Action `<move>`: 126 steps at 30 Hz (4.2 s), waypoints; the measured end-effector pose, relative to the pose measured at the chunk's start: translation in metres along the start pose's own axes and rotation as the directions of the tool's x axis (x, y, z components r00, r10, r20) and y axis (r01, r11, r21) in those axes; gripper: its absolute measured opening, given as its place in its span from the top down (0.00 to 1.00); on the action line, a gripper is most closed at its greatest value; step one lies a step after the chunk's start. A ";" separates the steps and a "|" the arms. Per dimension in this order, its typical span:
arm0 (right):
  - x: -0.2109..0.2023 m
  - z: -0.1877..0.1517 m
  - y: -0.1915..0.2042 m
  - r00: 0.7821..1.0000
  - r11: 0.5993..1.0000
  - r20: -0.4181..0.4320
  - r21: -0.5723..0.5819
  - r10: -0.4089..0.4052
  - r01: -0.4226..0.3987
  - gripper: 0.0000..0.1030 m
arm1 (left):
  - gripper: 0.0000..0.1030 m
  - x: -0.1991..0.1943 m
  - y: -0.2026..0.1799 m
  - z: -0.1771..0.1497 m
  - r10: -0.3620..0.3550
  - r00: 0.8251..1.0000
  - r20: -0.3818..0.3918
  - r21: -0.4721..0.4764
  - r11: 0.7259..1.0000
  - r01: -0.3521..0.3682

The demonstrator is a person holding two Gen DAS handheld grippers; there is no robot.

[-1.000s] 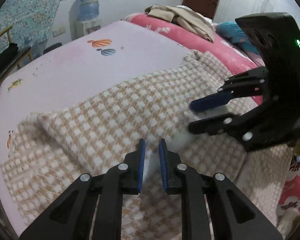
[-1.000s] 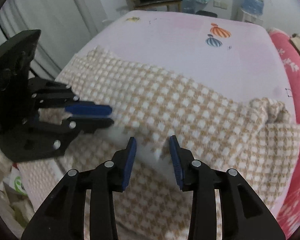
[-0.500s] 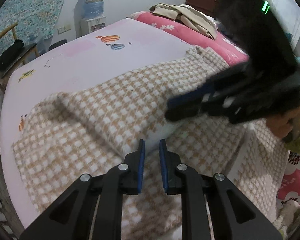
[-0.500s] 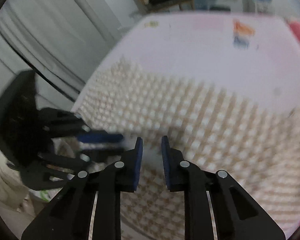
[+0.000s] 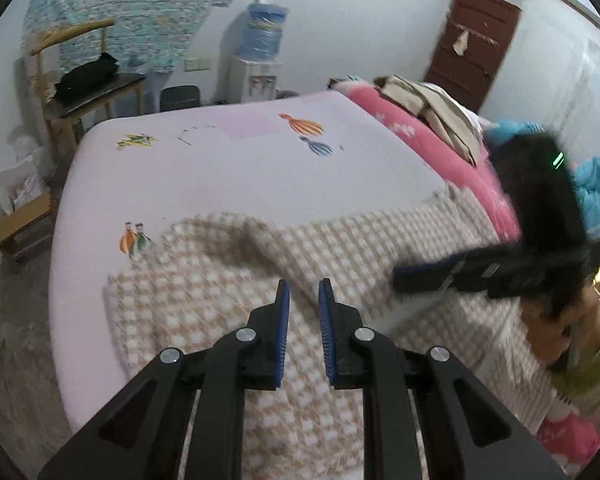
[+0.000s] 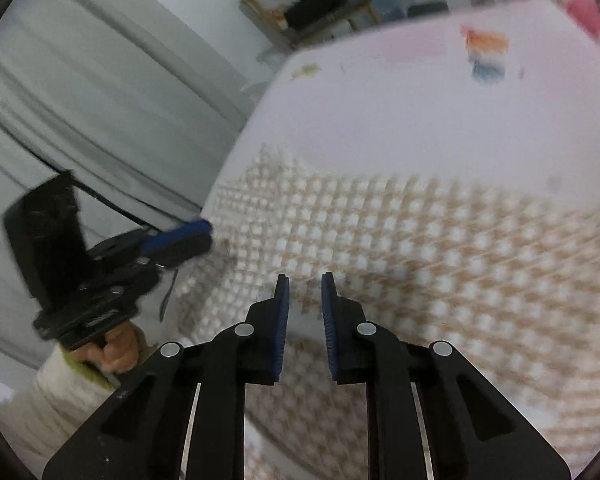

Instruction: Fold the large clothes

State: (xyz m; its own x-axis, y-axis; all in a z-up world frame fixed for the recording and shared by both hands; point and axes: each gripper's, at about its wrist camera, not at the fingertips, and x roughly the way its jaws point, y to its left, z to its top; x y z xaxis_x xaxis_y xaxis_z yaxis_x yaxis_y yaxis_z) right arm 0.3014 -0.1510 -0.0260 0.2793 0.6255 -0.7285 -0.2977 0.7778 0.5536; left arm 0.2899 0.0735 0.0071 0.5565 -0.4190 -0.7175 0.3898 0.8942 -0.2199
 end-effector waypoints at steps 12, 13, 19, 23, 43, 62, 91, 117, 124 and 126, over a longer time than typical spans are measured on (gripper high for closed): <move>0.033 0.001 -0.004 0.993 0.985 -0.019 0.132 0.117 -0.114 0.85 | 0.86 0.007 0.015 0.010 0.011 1.000 0.007 -0.079 0.997 -0.011; 0.034 -0.001 -0.001 0.995 0.990 -0.015 0.105 0.099 -0.097 0.85 | 0.86 0.006 0.014 0.011 0.013 1.000 0.012 -0.078 0.997 -0.012; -0.020 0.017 0.005 0.997 0.999 0.072 0.033 0.039 -0.042 0.81 | 0.86 0.018 0.003 0.026 -0.020 0.999 0.027 -0.065 0.998 0.021; -0.054 0.040 -0.030 0.974 0.988 0.172 0.078 -0.148 0.136 0.75 | 0.86 0.044 -0.014 0.041 -0.066 0.998 0.000 -0.042 0.997 0.066; -0.066 0.007 -0.008 0.893 0.889 0.170 -0.132 -0.416 0.439 0.60 | 0.83 0.052 -0.048 0.031 -0.002 1.000 -0.028 0.113 0.994 0.005; -0.055 -0.029 -0.004 0.871 0.868 0.123 -0.092 -0.476 0.487 0.49 | 0.55 0.060 -0.091 -0.008 0.155 0.979 -0.131 0.233 0.965 -0.121; -0.083 -0.206 0.050 0.870 0.880 0.132 0.067 -0.475 0.470 0.17 | 0.12 -0.026 -0.099 -0.146 0.298 0.937 -0.182 0.029 0.954 -0.298; -0.066 -0.212 0.033 0.874 0.881 0.115 0.073 -0.473 0.467 0.08 | 0.05 -0.030 -0.092 -0.161 0.305 0.944 -0.128 -0.052 0.948 -0.314; -0.065 -0.211 0.030 0.874 0.882 0.114 0.065 -0.472 0.467 0.08 | 0.05 -0.030 -0.091 -0.161 0.309 0.942 -0.132 -0.055 0.946 -0.318; -0.066 -0.211 0.030 0.875 0.882 0.114 0.064 -0.471 0.467 0.08 | 0.05 -0.029 -0.091 -0.160 0.311 0.941 -0.132 -0.056 0.946 -0.320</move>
State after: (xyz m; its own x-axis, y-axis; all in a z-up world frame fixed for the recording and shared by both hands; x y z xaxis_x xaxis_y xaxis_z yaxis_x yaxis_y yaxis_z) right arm 0.0819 -0.1817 -0.0466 0.4886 0.1876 -0.8521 -0.0735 0.9820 0.1741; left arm 0.1205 0.0298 -0.0578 0.5480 -0.0957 -0.8310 0.1498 0.9886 -0.0150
